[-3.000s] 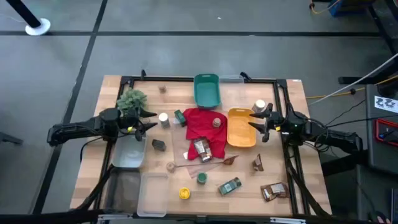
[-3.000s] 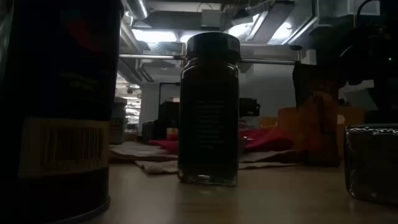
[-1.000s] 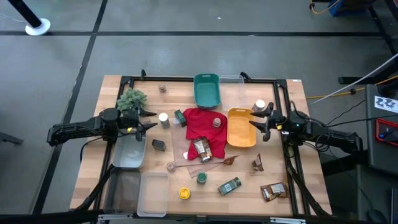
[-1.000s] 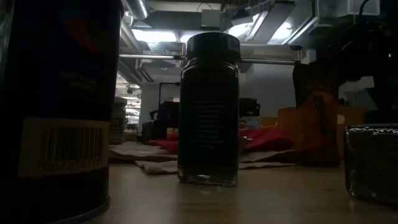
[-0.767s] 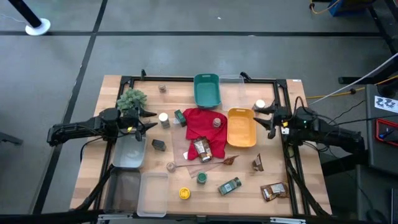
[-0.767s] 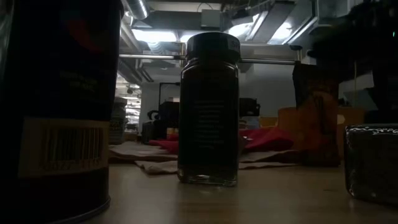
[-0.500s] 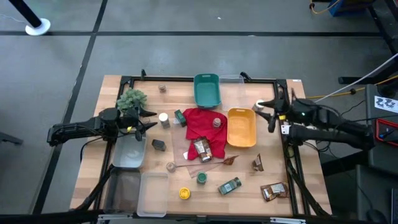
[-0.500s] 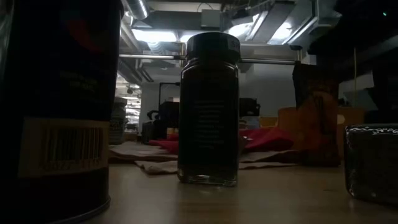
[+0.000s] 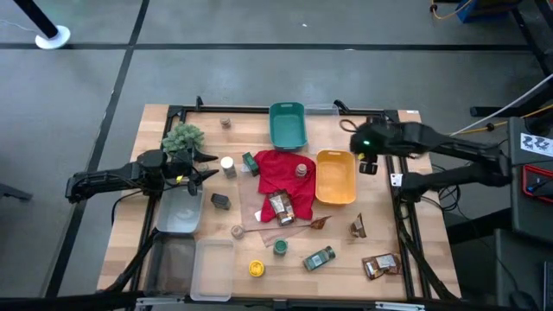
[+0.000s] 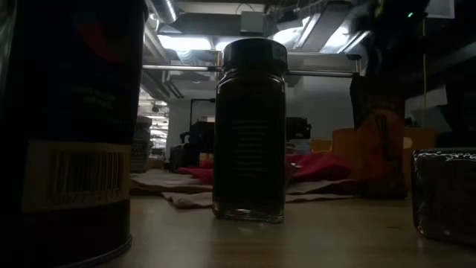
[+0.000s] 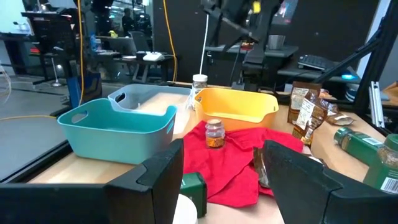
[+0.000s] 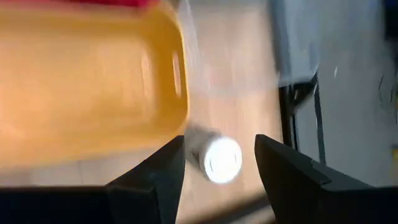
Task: Sort spices by type
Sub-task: Put the right white seasoning bottle into the top right transparent bin
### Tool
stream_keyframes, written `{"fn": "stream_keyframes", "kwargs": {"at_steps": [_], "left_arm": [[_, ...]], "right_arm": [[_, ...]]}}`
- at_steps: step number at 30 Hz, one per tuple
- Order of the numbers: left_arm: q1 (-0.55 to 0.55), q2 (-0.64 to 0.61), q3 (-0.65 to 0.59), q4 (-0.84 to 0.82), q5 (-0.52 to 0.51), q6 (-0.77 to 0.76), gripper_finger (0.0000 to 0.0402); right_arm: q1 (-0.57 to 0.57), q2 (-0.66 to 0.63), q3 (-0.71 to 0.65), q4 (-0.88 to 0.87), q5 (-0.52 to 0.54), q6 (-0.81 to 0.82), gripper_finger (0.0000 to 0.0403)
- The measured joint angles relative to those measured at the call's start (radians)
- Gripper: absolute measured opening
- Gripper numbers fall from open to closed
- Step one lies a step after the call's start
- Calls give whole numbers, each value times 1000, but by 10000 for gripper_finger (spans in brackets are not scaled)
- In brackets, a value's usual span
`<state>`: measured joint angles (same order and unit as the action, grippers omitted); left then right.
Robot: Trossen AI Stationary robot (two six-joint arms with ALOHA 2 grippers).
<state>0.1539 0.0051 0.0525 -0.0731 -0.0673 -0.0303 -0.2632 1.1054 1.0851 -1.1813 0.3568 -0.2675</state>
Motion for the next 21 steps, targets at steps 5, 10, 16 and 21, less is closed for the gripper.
{"fn": "stream_keyframes", "kwargs": {"at_steps": [5,10,16,21], "left_arm": [[0,0,0,0,0,0,205],[0,0,2,0,0,0,205],[0,0,2,0,0,0,205],[0,0,2,0,0,0,205]], "right_arm": [[-133,112,28,-111,42,-64,193],[-283,154,28,-107,22,-181,193],[-388,162,28,-96,-93,-242,193],[-420,162,28,-94,-198,-316,193]]}}
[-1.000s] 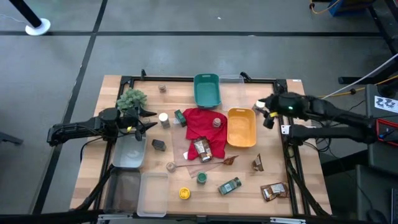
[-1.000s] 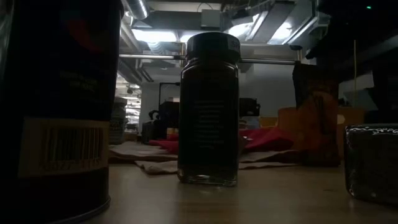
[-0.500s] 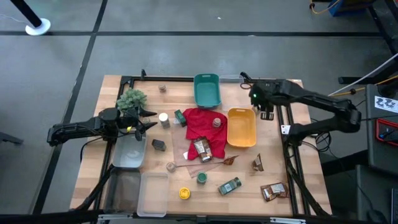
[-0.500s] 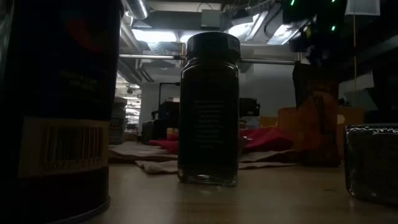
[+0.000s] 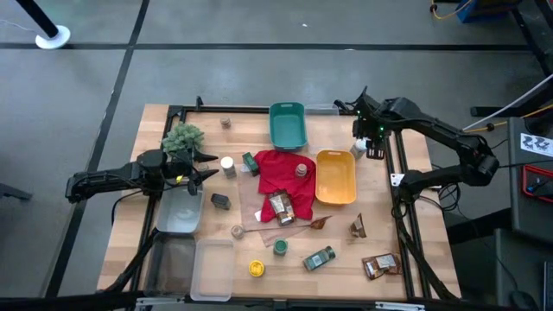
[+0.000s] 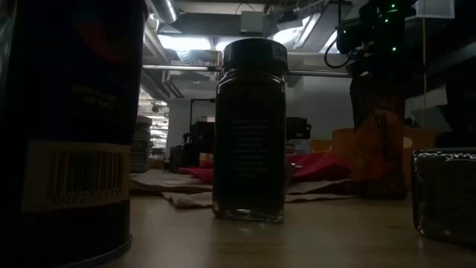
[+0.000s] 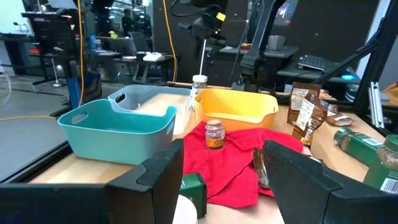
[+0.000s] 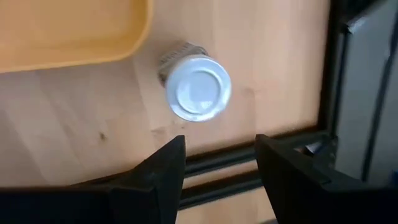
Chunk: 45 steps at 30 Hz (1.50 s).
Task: Sort spices by type
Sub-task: Put the right white seasoning bottle into the top right transparent bin
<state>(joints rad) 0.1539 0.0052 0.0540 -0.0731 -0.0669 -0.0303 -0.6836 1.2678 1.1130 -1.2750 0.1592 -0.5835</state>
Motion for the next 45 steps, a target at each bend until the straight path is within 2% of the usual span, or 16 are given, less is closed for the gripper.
{"fn": "stream_keyframes", "kwargs": {"at_steps": [6,16,24,33,45], "left_arm": [[0,0,1,-30,0,0,205],[0,0,2,-35,1,0,205],[0,0,2,-37,1,0,205],[0,0,2,-38,1,0,205],[0,0,2,-38,1,0,205]], "right_arm": [[2,0,0,4,-70,-124,193],[2,0,0,85,-74,-182,193],[2,6,-2,114,-73,-181,193],[2,10,-2,122,-42,-101,193],[2,137,-2,117,-15,-102,193]]}}
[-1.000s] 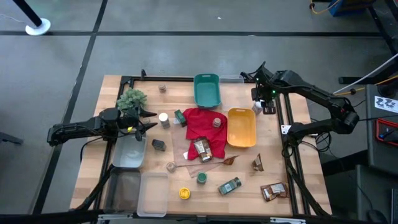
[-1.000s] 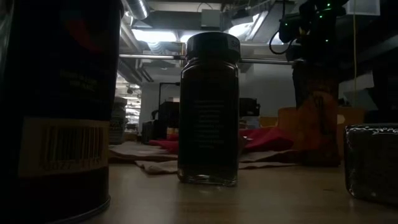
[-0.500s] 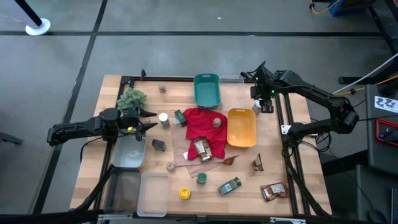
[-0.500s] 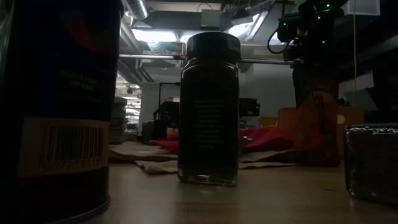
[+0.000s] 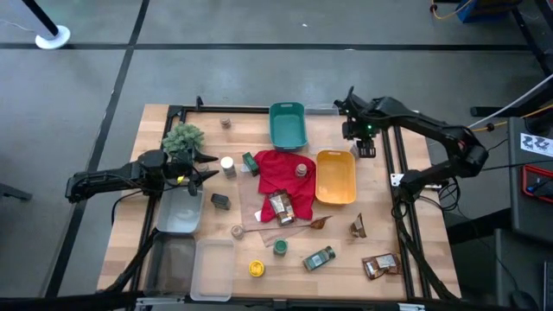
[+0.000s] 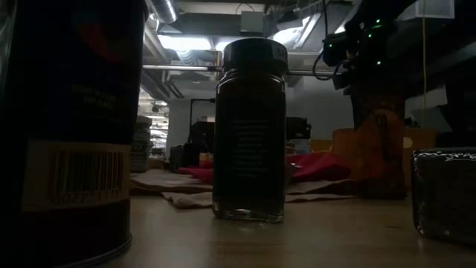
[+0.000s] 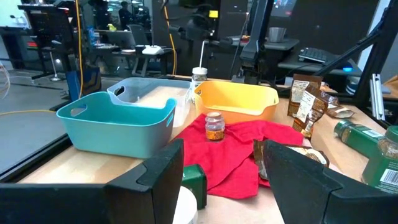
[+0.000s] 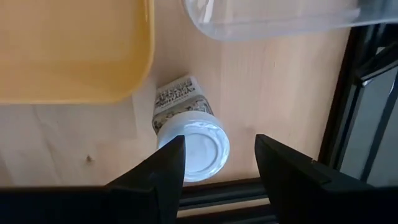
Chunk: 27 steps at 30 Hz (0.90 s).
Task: Sort spices by type
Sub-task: Put the right white seasoning bottle into the top right transparent bin
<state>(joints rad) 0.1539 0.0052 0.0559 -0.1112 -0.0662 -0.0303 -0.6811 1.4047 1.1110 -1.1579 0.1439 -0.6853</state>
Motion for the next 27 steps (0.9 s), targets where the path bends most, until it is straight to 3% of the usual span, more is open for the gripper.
{"fn": "stream_keyframes", "kwargs": {"at_steps": [21,27], "left_arm": [[0,0,0,0,0,0,205],[0,0,0,0,0,0,205]], "right_arm": [[0,25,0,-75,58,1,193],[0,25,0,-69,116,78,193]]}}
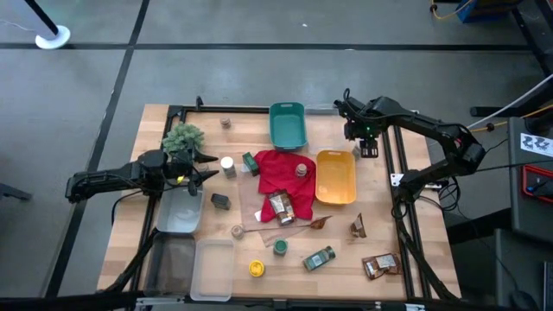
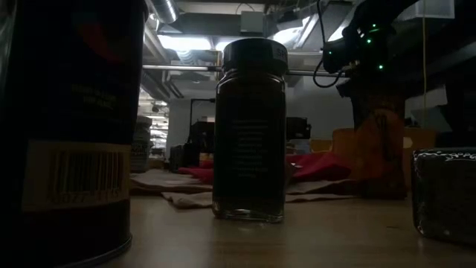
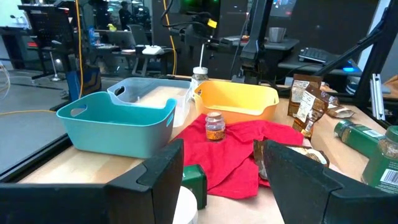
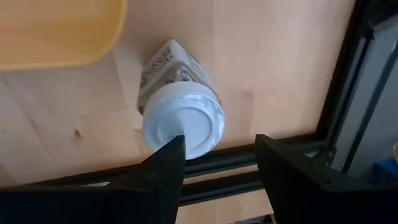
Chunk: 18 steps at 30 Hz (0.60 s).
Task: Sort spices by type
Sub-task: Put the right white seasoning bottle into the top right transparent bin
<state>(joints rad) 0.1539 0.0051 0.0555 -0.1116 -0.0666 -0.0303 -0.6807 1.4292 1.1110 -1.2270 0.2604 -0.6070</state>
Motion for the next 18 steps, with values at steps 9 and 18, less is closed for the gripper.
{"fn": "stream_keyframes", "kwargs": {"at_steps": [9,18], "left_arm": [[0,0,0,1,-3,8,205],[0,0,0,1,-3,8,205]], "right_arm": [[0,0,0,-5,26,32,193],[0,0,0,-5,25,33,193]]}}
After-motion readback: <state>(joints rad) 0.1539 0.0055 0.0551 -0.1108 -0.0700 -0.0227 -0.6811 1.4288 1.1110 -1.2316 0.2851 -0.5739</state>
